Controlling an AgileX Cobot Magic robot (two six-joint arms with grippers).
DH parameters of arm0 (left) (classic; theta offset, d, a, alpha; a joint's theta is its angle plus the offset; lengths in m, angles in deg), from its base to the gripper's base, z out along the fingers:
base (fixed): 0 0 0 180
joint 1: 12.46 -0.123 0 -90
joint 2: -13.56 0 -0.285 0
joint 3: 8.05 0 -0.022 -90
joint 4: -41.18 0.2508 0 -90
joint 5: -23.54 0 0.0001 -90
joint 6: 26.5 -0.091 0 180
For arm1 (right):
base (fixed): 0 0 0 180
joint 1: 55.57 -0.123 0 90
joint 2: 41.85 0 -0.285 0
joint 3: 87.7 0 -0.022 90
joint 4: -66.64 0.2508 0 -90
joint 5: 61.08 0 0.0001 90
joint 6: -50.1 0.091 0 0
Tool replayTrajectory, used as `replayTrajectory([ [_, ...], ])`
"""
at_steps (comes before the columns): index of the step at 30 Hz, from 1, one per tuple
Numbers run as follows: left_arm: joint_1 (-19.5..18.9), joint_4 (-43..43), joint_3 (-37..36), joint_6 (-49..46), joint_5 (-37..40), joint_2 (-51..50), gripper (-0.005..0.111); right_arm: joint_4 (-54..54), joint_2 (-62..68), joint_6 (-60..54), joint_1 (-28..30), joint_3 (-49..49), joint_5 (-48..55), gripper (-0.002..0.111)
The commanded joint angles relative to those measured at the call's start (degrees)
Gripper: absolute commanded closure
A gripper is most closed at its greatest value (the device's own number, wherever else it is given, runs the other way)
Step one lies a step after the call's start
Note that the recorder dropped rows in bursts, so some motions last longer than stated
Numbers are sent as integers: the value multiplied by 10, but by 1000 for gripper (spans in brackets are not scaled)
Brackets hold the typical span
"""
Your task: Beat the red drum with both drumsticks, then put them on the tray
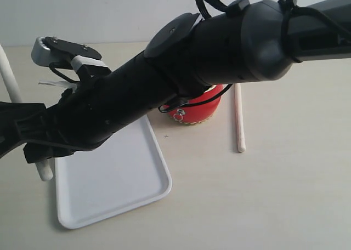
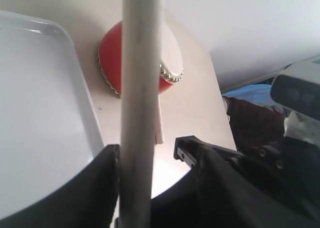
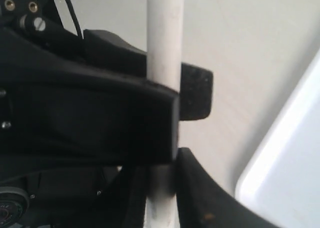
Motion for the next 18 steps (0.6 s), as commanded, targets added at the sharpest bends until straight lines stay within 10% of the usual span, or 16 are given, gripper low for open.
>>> replayTrajectory([
  [1,1,-6,0,2,13,0,60,3,-1,-6,-1,2,-14,108],
  [18,1,-6,0,4,-5,-1,60,3,-1,-6,-1,2,-29,108],
])
